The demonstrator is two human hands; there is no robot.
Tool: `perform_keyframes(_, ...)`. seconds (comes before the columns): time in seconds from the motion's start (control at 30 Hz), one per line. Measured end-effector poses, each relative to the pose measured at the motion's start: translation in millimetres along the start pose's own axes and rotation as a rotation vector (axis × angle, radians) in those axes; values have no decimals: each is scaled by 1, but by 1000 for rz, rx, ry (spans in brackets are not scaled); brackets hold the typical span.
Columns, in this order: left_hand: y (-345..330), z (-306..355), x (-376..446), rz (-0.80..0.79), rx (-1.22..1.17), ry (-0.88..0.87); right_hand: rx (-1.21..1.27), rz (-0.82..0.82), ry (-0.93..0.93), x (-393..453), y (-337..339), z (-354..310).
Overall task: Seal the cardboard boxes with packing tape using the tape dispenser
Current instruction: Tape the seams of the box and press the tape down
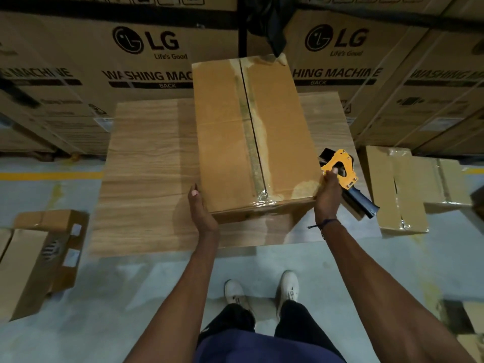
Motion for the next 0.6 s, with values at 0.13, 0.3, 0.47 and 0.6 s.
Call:
perform_keyframes(0.13, -11, 34, -34, 78, 666, -598, -478, -97, 740, -30, -1, -34)
perform_keyframes(0.3, -51, 12, -58, -626, 1529, -1104, -1094, -748, 1205, -59, -33, -26)
perform_keyframes(0.47, -25, 13, -27, -699, 1796, -1196, -1354, -801, 1199, -36, -19, -23)
perform_keyframes(0.6, 5, 42, -15, -649, 1842, -1139, -1335, -781, 1095, -16, 24, -32)
Point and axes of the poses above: each hand's wrist, its own x-axis towards the middle knuckle, its own y-axis out of the back of the hand, z = x × y, the point moved 3 cm from there along x, towards the middle knuckle, and after that the axes turned 4 degrees about y, right-handed, at the moved point
